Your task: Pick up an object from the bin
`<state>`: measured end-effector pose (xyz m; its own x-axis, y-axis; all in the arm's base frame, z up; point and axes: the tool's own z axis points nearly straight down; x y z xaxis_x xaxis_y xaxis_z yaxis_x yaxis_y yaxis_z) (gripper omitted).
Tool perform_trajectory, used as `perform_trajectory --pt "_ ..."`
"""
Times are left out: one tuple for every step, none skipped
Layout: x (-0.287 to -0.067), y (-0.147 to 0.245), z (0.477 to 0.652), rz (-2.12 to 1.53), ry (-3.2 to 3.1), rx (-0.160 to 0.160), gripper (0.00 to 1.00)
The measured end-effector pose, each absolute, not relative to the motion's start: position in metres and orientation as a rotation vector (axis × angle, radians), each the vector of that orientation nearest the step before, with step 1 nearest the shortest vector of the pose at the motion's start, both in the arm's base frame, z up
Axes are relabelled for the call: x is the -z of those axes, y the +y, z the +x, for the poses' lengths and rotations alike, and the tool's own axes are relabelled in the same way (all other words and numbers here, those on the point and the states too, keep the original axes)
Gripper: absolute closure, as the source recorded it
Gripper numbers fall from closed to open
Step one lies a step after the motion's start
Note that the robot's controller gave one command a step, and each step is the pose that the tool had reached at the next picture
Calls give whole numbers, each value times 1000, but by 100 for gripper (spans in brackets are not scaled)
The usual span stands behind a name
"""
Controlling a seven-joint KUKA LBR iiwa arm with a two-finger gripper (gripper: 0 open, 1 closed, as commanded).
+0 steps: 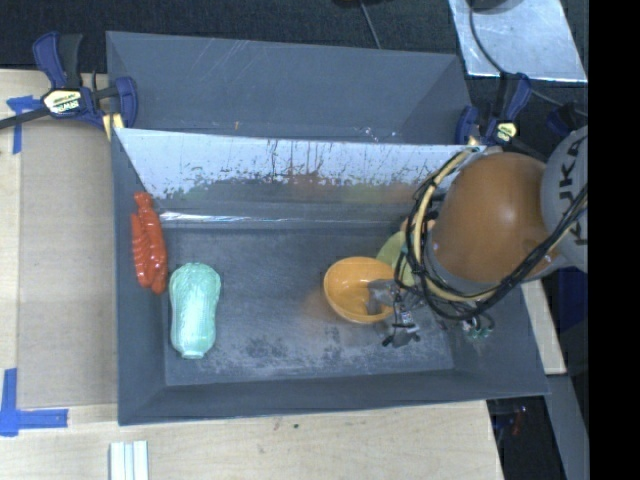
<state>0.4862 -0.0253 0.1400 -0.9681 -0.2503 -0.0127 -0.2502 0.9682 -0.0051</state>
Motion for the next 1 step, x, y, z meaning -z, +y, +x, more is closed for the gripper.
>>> perform_trajectory --pt "-149 -26 486 -394 3102 6 100"
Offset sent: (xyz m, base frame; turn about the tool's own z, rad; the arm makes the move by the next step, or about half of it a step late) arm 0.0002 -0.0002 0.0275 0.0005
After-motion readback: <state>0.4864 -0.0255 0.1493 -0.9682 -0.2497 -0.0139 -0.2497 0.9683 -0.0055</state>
